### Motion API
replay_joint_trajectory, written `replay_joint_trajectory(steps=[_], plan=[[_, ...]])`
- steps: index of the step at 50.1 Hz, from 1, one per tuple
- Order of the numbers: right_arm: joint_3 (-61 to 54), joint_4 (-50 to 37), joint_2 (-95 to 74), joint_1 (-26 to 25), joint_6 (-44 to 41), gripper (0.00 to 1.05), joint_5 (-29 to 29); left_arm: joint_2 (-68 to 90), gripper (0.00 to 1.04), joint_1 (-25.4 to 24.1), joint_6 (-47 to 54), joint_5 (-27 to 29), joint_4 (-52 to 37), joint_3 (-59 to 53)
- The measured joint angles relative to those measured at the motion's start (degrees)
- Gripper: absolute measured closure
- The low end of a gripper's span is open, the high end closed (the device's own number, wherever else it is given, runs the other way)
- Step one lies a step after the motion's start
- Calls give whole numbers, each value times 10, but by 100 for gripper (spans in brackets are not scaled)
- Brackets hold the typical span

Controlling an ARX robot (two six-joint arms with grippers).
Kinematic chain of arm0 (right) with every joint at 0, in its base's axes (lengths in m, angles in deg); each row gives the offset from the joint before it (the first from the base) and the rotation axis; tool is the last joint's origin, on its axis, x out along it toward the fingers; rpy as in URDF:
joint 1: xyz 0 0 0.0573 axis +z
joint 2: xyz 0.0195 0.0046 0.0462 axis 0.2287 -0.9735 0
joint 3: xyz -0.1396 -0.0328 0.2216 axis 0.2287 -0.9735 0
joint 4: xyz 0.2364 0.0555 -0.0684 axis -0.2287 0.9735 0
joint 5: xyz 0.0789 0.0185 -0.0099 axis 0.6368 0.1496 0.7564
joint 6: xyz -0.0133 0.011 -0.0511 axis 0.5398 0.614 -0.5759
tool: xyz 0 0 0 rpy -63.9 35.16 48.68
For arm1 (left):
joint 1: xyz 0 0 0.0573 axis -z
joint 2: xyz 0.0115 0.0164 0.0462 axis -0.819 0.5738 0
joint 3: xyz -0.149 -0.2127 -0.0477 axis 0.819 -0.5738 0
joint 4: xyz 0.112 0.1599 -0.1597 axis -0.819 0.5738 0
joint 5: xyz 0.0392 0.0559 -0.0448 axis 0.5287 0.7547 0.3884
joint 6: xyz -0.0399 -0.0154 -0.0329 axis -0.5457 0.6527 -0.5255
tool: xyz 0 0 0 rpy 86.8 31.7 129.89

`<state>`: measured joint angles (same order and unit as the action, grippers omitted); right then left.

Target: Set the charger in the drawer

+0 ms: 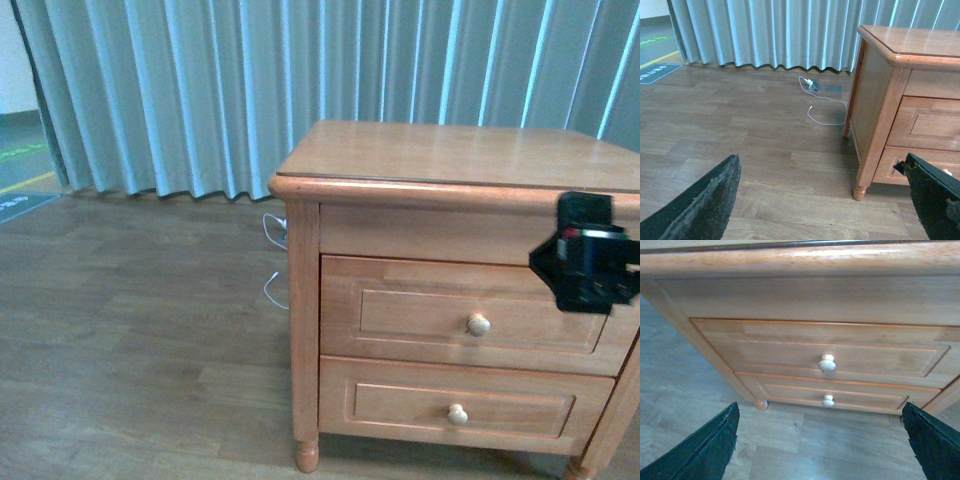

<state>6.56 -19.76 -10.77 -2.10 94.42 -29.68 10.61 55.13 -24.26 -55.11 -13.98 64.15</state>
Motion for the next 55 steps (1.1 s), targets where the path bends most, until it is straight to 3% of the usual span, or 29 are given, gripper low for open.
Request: replay_joint_trajectory(steps=[11,18,23,34,37,40,44,55], plan=[[-67,164,250,-33,9,8,20,0,6,0,0,0,0,0],[-90,261,403,-88,10,8,52,0,6,0,0,0,0,0],[-109,296,486,-153,11,8,79,0,6,0,0,0,0,0],[-114,291,494,-160,9,9,73,0,6,0,0,0,0,0],[-165,189,538,-131,-29,20,22,0,6,0,0,0,0,0],[-205,124,579,-115,-55,34,18,0,6,0,0,0,0,0],[-233,109,596,-113,-70,56,14,0,6,0,0,0,0,0],[-271,98,620,-113,-78,96,14,0,6,0,0,0,0,0]])
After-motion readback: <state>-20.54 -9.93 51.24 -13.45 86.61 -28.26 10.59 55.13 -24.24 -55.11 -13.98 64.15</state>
